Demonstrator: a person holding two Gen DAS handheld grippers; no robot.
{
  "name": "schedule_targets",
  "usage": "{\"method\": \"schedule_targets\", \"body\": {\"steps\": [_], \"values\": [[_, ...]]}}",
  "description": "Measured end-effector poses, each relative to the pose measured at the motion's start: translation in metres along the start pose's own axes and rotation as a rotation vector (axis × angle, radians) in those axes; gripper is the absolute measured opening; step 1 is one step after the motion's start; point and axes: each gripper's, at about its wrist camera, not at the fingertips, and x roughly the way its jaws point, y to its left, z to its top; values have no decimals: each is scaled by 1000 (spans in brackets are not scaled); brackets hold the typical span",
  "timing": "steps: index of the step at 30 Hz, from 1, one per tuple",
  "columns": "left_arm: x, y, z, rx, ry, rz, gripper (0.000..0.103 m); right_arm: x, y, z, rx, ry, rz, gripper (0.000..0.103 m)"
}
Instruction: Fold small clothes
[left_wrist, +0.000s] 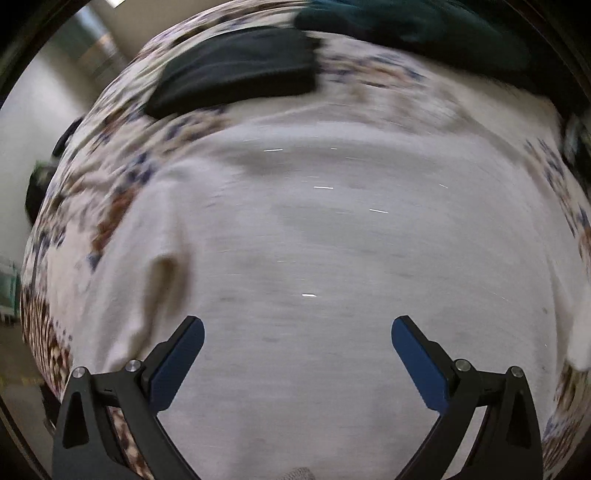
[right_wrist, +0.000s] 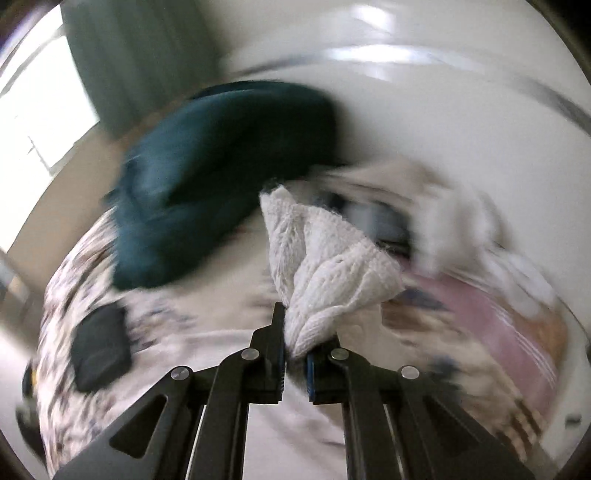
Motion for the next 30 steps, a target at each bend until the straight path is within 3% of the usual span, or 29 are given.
{"method": "schedule_targets", "body": {"steps": [2, 5, 9, 13, 16, 19, 20, 22, 23, 24, 27, 30], "values": [[2, 43, 3, -81, 9, 11, 103, 13, 70, -8, -110, 7, 58, 8], [5, 96, 0, -189, 19, 28, 103, 43, 175, -50, -278, 57, 135, 8], [19, 159, -16, -302, 44, 71, 103, 96, 295, -154, -529, 153, 173, 8], [37, 209, -39, -367, 93, 114, 103, 143, 360, -265, -718, 254, 150, 8], [46, 238, -57, -400, 117, 136, 103, 166, 376, -313, -801, 296, 102, 8], [49, 257, -74, -434, 149, 139, 103, 180, 374, -333, -808, 403, 77, 9], [47, 266, -82, -457, 162, 138, 103, 181, 370, -333, -793, 442, 85, 14], [44, 279, -93, -504, 177, 128, 103, 172, 358, -321, -728, 510, 121, 44], [40, 291, -104, -546, 191, 122, 103, 164, 348, -315, -687, 528, 127, 71], [38, 301, -114, -590, 209, 111, 103, 155, 338, -308, -659, 530, 134, 77], [37, 334, -156, -774, 281, 54, 103, 126, 309, -291, -638, 495, 77, 79], [46, 361, -207, -1003, 354, -48, 103, 107, 278, -275, -602, 481, 33, 90]]}}
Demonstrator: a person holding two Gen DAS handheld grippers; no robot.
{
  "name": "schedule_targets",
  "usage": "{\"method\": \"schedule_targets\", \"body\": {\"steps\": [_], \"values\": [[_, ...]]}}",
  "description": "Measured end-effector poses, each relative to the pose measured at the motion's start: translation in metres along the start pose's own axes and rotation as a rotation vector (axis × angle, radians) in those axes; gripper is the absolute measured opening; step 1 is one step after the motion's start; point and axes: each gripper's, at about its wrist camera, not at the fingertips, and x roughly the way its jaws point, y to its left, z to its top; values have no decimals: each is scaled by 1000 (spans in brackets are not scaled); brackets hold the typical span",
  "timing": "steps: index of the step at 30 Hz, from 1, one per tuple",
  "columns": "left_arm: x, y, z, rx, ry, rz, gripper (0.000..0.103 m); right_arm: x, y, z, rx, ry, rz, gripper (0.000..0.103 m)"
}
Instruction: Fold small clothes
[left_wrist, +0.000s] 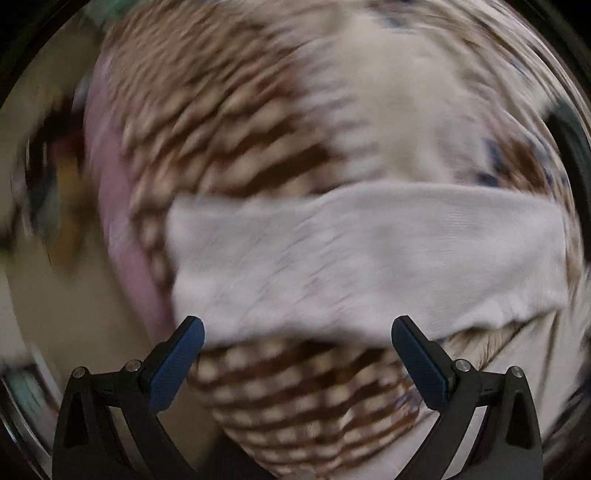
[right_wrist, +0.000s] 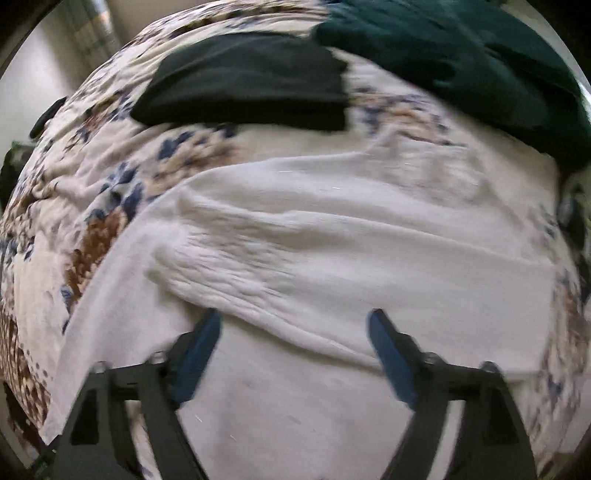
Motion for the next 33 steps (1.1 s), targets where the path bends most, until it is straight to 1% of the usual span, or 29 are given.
{"method": "schedule_targets", "body": {"steps": [1, 2, 3, 4, 5, 7, 9, 10, 11, 12, 13, 14, 16, 17, 20, 22, 23, 25, 26, 28, 29, 31, 32, 33], "values": [[6, 14, -1, -60, 21, -28, 103, -5, -15, 0, 23, 3, -7, 90], [16, 32, -3, -156, 50, -87, 103, -8, -26, -8, 50, 4, -14, 90], [22, 41, -4, -204, 65, -111, 103, -10, -39, -9, 80, 3, -24, 90], [31, 51, -5, -270, 81, -157, 103, -10, -49, -3, 98, 2, -29, 90], [41, 58, -5, -340, 87, -205, 102, -10, -58, -8, 107, 4, -42, 90], [49, 63, 0, -406, 74, -235, 100, -8, -72, -10, 105, 30, -68, 90], [46, 64, 9, -458, 5, -231, 94, -8, -81, -17, 104, 40, -88, 90], [44, 63, 12, -476, -24, -221, 75, -7, -85, -19, 94, 48, -112, 90], [39, 63, 17, -491, -59, -189, 52, -6, -86, -20, 88, 55, -121, 90], [37, 63, 19, -502, -70, -165, 42, -5, -87, -21, 77, 64, -130, 90], [34, 61, 20, -510, -80, -144, 29, -3, -88, -22, 59, 72, -152, 90], [29, 62, 21, -508, -102, -121, 19, -1, -88, -22, 36, 82, -187, 90], [19, 59, 23, -476, -138, -100, 9, 3, -88, -21, 7, 109, -219, 90], [11, 54, 23, -454, -166, -114, 8, 4, -89, -20, 3, 115, -221, 90], [-15, 41, 21, -364, -233, -89, 8, 4, -92, -18, -11, 102, -227, 94], [-35, 26, 16, -299, -291, -74, 7, 4, -94, -17, -9, 98, -206, 94], [-49, 15, 10, -258, -333, -71, 7, 3, -95, -16, -6, 99, -193, 94], [-73, -17, -6, -178, -402, -76, 7, 1, -102, -15, 15, 100, -155, 94], [-83, -32, -5, -132, -435, -85, 7, 0, -106, -15, 30, 99, -122, 94], [-111, -74, -10, -5, -508, -117, 7, 0, -121, -18, 80, 107, 9, 94], [-122, -93, -19, 44, -533, -139, 7, 1, -129, -21, 101, 111, 40, 94], [-143, -142, -28, 160, -578, -194, 7, 3, -148, -31, 128, 116, 65, 94], [-156, -176, -41, 248, -606, -236, 7, 5, -158, -37, 140, 121, 63, 94], [-162, -200, -48, 308, -613, -267, 7, 7, -166, -42, 151, 127, 56, 94]]}}
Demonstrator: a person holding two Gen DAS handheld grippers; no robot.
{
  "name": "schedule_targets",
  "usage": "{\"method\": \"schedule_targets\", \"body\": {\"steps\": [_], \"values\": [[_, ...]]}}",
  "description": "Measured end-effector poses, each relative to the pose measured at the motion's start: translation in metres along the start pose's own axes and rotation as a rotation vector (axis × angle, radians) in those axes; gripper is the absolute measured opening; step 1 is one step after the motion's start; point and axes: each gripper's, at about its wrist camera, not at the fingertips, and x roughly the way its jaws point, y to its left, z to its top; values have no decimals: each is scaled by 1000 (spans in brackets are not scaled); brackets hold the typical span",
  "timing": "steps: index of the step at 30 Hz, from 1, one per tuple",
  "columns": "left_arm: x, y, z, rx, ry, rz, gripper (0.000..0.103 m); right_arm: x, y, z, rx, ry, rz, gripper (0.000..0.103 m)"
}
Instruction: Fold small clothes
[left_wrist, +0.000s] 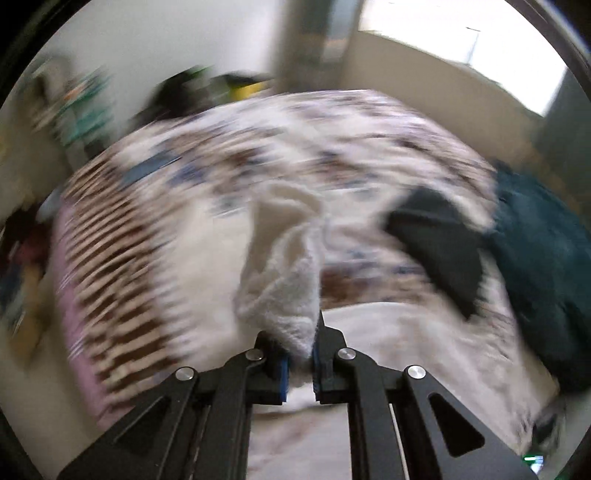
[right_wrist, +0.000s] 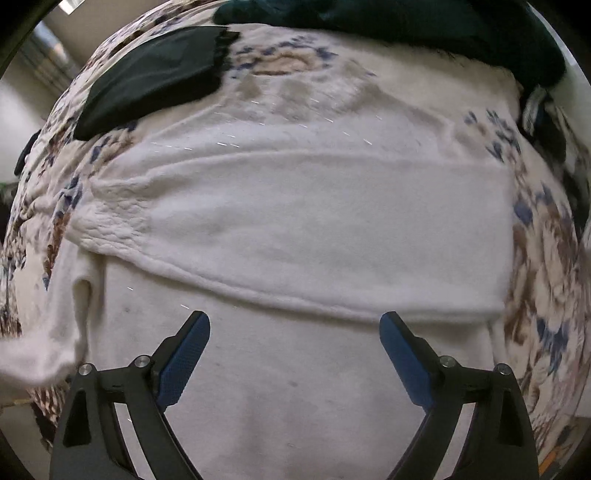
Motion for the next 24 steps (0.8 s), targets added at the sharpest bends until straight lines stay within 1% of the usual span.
{"method": "schedule_targets", "body": {"steps": [2, 4, 5, 7, 8, 9, 11, 12, 13, 14, 15, 16, 17, 18, 19, 20, 21, 23, 24], "values": [[-3, -56, -2, 104, 6, -99, 7, 4, -28, -6, 45, 11, -1, 94], [0, -126, -18, 209, 40, -223, 7, 6, -56, -9, 96, 10, -4, 95], [3, -156, -27, 263, 62, -272, 7, 6, -71, -10, 118, 4, -5, 95], [5, -204, -47, 364, 83, -334, 7, 6, -103, -11, 172, -3, -27, 95], [8, -237, -65, 433, 104, -377, 7, 6, -119, -12, 202, -5, -32, 95], [10, -256, -76, 470, 125, -401, 7, 6, -134, -12, 226, -8, -38, 95], [14, -303, -110, 571, 164, -447, 7, 5, -157, -13, 254, -11, -58, 95], [15, -320, -123, 602, 187, -465, 7, 4, -169, -14, 267, -10, -68, 95], [18, -332, -135, 634, 222, -484, 8, 3, -180, -14, 280, -9, -73, 95], [25, -348, -157, 682, 283, -490, 11, 1, -192, -15, 296, -8, -75, 95], [27, -355, -170, 700, 318, -492, 11, 0, -201, -14, 308, -9, -73, 95], [33, -361, -183, 719, 370, -503, 14, -3, -210, -14, 321, -8, -63, 95], [34, -363, -190, 730, 395, -503, 27, -6, -218, -13, 330, -8, -47, 95], [36, -362, -195, 739, 413, -496, 37, -9, -225, -11, 339, -10, -37, 95], [36, -363, -198, 742, 433, -497, 61, -13, -232, -9, 351, -13, -25, 95], [37, -352, -195, 720, 462, -518, 74, -17, -238, -6, 361, -17, -12, 95], [36, -344, -193, 699, 463, -519, 75, -23, -244, -3, 377, -26, 10, 95], [37, -312, -178, 654, 434, -474, 76, -32, -253, 8, 412, -39, 59, 95], [39, -299, -165, 635, 417, -443, 78, -35, -256, 14, 434, -44, 96, 95]]}}
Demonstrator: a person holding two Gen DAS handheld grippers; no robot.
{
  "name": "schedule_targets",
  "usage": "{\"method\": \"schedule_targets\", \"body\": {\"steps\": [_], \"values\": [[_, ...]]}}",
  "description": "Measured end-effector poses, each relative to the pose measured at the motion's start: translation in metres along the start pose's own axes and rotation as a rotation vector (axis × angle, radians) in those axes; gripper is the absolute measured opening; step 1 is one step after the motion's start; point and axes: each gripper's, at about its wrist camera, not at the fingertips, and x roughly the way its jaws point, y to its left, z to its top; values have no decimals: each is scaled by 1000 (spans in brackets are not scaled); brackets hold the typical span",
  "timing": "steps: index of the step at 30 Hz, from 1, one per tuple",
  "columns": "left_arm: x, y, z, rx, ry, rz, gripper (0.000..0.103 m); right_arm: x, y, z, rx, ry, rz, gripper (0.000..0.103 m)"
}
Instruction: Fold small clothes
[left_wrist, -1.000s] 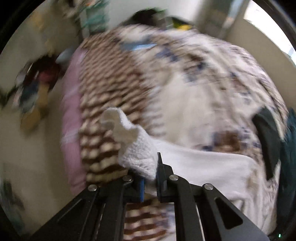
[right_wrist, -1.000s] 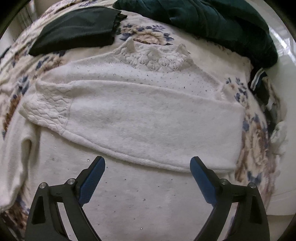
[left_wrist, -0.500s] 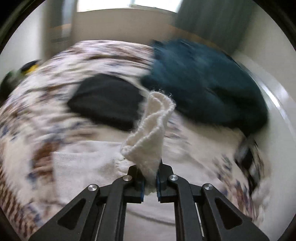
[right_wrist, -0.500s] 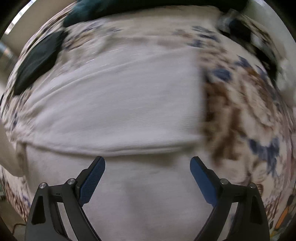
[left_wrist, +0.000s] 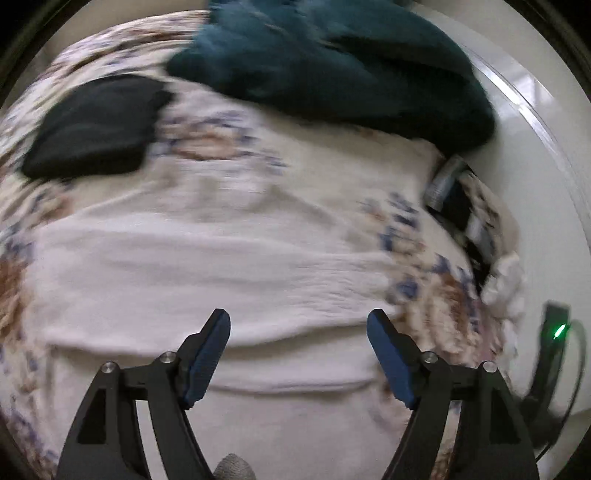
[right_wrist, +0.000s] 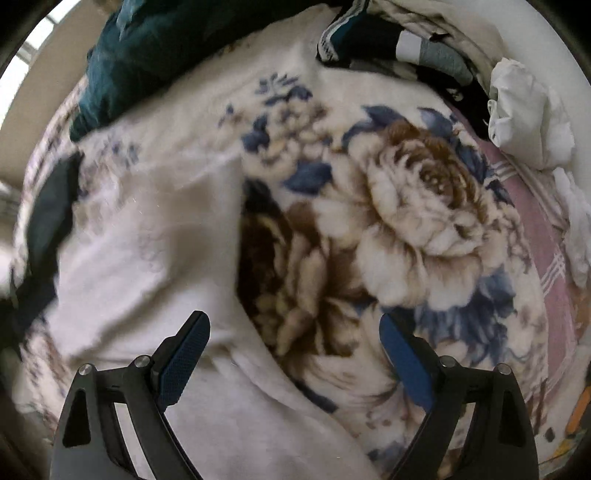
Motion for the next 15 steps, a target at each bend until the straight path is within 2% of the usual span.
{"method": "schedule_targets", "body": {"steps": [2, 4, 5, 8, 10, 11, 12, 13, 15], "values": [[-16, 43, 3, -58, -32, 81, 84, -1, 3, 15, 53, 9, 90, 95], [-26, 91, 3, -111, -55, 189, 84, 7, 14, 26, 97, 22, 166, 95], [-24, 120, 5, -135, -50, 272, 84, 14, 19, 33, 109, 26, 190, 94], [-4, 181, 4, -203, 8, 386, 84, 35, 45, 44, 107, 30, 197, 91], [8, 204, 4, -227, 24, 436, 84, 57, 59, 52, 114, 55, 171, 75], [18, 217, 4, -240, 34, 457, 84, 66, 66, 56, 110, 65, 162, 55], [23, 225, 6, -247, 39, 465, 84, 72, 73, 57, 99, 64, 134, 26], [27, 231, 7, -254, 44, 469, 84, 72, 79, 58, 91, 39, 105, 12], [37, 238, 11, -257, 55, 466, 84, 59, 88, 56, 66, -46, 45, 10]]}}
